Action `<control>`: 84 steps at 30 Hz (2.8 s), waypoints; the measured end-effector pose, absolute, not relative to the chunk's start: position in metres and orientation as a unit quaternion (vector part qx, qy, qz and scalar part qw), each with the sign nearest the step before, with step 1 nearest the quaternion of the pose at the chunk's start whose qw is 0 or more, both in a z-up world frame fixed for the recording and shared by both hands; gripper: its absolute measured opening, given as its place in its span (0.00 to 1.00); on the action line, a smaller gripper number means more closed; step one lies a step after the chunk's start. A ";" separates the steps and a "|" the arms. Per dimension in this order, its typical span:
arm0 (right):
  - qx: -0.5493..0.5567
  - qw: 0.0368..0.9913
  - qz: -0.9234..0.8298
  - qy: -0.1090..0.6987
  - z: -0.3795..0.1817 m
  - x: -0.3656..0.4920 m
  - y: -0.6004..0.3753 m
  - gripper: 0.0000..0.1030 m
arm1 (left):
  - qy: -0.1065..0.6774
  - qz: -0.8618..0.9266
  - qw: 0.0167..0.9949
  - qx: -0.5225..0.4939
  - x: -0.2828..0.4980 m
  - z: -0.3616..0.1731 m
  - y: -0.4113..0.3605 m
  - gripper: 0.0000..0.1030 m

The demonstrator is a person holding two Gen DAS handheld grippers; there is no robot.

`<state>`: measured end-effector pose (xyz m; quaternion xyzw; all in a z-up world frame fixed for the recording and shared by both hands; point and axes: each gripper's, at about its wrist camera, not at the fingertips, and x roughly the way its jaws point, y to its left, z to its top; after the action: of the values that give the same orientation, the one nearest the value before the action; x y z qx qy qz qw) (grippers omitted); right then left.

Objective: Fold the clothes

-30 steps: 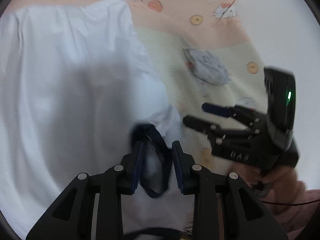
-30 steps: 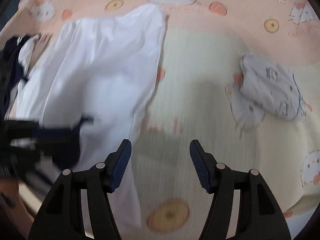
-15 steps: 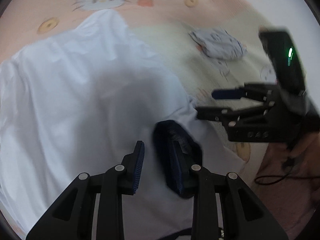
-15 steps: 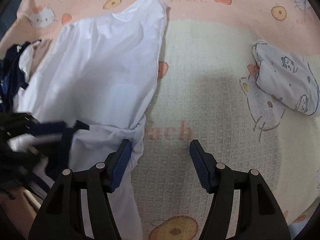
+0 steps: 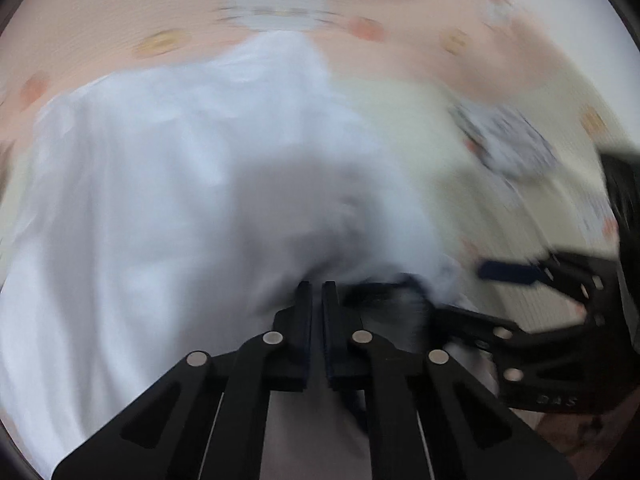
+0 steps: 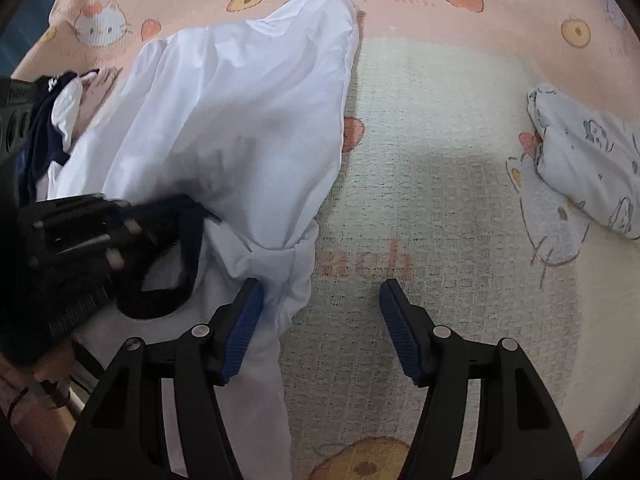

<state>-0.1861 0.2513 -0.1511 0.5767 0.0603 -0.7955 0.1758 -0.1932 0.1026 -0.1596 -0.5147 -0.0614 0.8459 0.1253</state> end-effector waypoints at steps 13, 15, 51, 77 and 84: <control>0.568 0.267 -0.777 0.052 -0.140 -0.196 0.235 0.61 | -0.059 0.813 0.273 -0.510 -0.147 -0.139 0.103 0.06; 0.574 0.271 -0.772 0.047 -0.145 -0.198 0.232 0.61 | -0.027 0.813 0.250 -0.525 -0.150 -0.146 0.109 0.06; 0.599 0.194 -0.776 0.015 -0.169 -0.183 0.213 0.59 | -0.044 0.821 0.172 -0.542 -0.170 -0.154 0.117 0.22; 0.633 0.102 -0.761 0.097 -0.181 -0.115 0.202 0.62 | -0.053 0.843 0.133 -0.519 -0.139 -0.117 0.089 0.23; 0.628 0.107 -0.770 0.036 -0.172 -0.111 0.211 0.64 | -0.086 0.807 0.110 -0.574 -0.137 -0.134 0.075 0.26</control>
<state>-0.1113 0.2114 -0.1719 0.6285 0.0358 -0.7696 0.1070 -0.1368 0.0747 -0.1344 -0.5735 -0.0864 0.8071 0.1103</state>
